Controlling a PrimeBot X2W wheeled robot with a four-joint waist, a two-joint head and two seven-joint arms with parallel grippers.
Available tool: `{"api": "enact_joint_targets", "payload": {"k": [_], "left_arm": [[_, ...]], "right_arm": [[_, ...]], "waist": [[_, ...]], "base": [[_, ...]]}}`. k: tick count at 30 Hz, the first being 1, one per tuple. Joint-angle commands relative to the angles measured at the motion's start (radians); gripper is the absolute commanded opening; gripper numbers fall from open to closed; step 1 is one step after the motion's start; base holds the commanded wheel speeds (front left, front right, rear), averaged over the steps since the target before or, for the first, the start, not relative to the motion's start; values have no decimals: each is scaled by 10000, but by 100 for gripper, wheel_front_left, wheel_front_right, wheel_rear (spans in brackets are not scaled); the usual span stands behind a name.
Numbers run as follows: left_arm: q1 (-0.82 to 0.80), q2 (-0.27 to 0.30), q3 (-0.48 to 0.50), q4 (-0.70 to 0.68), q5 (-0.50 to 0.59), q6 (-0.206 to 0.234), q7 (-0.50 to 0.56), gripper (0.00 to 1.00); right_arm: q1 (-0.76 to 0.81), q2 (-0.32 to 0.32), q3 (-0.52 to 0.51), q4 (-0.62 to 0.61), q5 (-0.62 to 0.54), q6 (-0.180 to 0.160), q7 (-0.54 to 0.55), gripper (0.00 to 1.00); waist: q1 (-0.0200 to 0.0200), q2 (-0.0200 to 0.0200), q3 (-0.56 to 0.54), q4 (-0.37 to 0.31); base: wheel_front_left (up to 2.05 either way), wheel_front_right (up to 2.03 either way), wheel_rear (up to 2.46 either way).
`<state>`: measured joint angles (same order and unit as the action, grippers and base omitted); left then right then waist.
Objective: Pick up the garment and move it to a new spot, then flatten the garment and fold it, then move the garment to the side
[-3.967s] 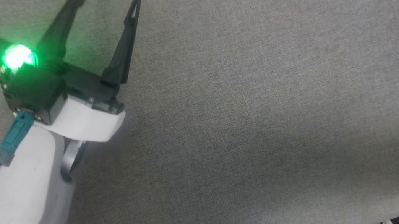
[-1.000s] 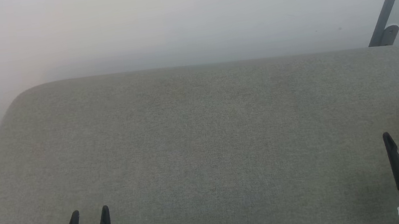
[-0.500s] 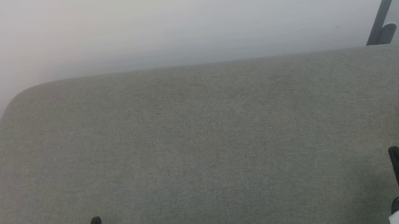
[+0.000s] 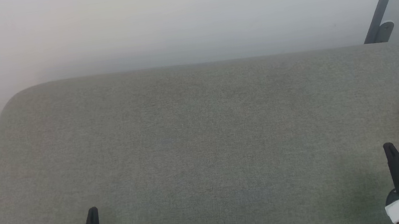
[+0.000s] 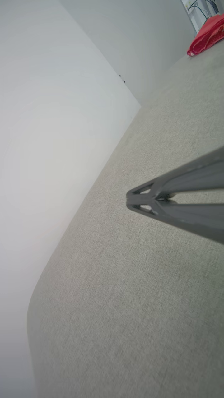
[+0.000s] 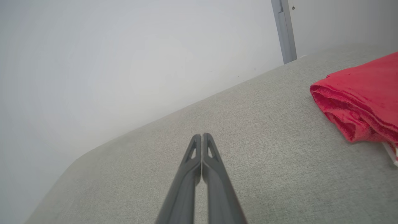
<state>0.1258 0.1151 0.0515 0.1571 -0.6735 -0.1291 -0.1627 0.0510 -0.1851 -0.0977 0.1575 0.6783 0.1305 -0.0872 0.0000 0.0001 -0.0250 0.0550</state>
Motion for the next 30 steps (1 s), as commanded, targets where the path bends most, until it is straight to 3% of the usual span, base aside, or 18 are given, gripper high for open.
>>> {"api": "enact_joint_targets", "payload": {"k": [1, 30], "left_arm": [[-332, 36, 69, -92, -376, -6, 100, 0], [-1122, -180, 234, 262, -3825, -12, 1074, 0]], "right_arm": [[-314, -22, -40, -100, 385, 2, 75, 0], [-836, 492, -94, 255, 3767, 3, 812, 0]], "waist": [[0, -1, 5, -8], [0, -1, 81, -158]], "base": [[0, 0, 0], [0, 0, 0]]}}
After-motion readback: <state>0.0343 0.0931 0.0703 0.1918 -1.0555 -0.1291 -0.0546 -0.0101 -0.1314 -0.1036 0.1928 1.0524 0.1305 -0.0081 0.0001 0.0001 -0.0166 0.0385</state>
